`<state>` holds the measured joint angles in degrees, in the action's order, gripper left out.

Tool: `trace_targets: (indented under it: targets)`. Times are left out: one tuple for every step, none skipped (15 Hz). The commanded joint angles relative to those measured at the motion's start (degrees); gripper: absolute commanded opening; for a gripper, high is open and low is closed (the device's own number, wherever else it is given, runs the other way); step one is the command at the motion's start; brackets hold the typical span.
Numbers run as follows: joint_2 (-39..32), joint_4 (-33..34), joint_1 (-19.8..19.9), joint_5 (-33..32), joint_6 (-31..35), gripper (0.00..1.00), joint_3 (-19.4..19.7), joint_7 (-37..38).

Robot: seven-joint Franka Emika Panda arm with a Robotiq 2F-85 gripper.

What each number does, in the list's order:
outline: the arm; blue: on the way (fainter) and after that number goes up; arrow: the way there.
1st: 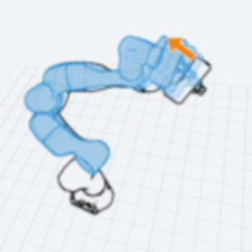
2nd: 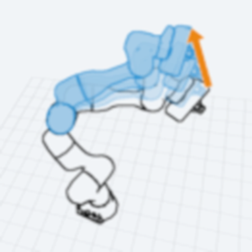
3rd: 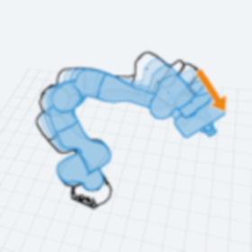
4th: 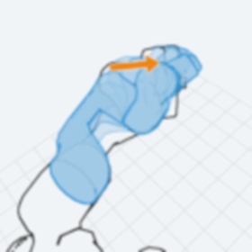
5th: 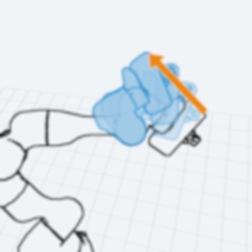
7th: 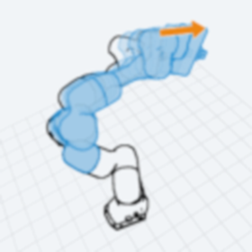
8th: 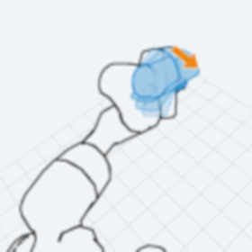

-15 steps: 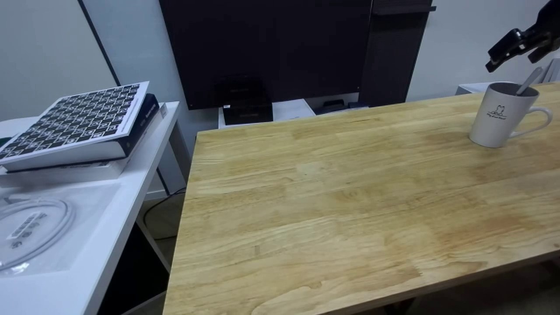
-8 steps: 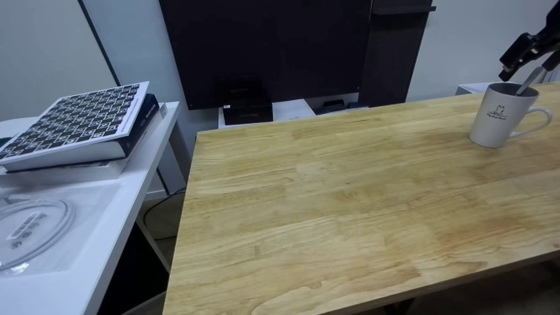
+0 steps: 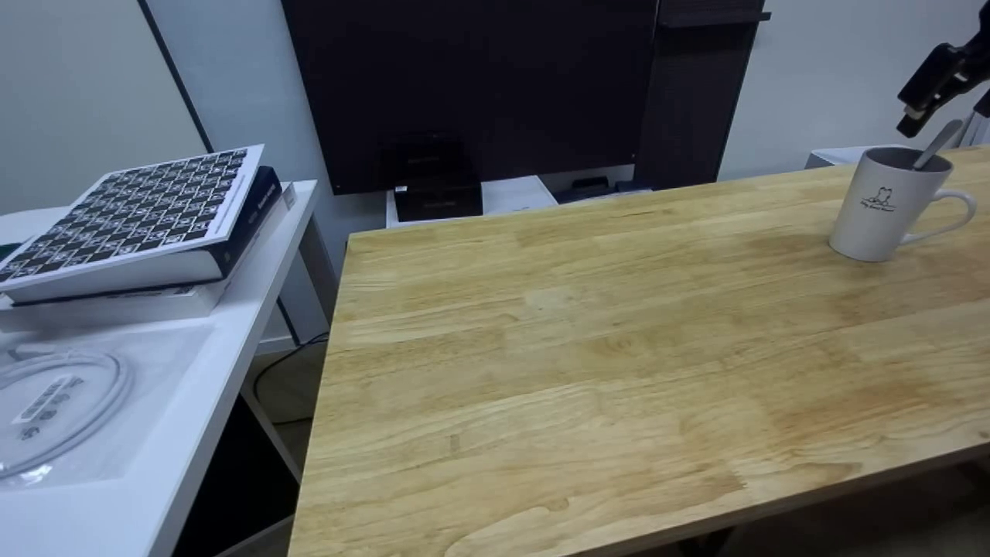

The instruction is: Put the spoon in the mug

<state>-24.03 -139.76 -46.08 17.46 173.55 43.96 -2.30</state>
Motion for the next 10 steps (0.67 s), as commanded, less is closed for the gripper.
trace_targets:
  targets:
    - [7.47,-0.70,5.75,-10.69,-6.09,1.00,-3.92,0.46]
    - [8.68,-0.56,7.63,-13.15,-7.76,1.00,-5.68,-0.31]
    - [9.58,-0.44,10.21,-16.17,-8.95,1.00,-7.96,0.13]
    - [10.62,-0.23,13.30,-18.55,-10.46,1.00,-10.73,0.37]
    - [11.57,-0.03,16.82,-20.49,-11.88,1.00,-13.85,0.45]
    - [12.32,0.18,20.44,-22.14,-13.32,1.00,-17.16,0.91]
    - [12.83,0.37,24.22,-23.29,-14.39,1.00,-20.58,1.43]
    - [13.02,0.68,27.29,-24.12,-15.38,1.00,-23.35,1.91]
    - [13.11,0.95,29.96,-24.36,-16.03,1.00,-25.65,2.58]
    - [12.22,0.58,31.98,-25.77,-13.86,1.00,-27.67,2.35]
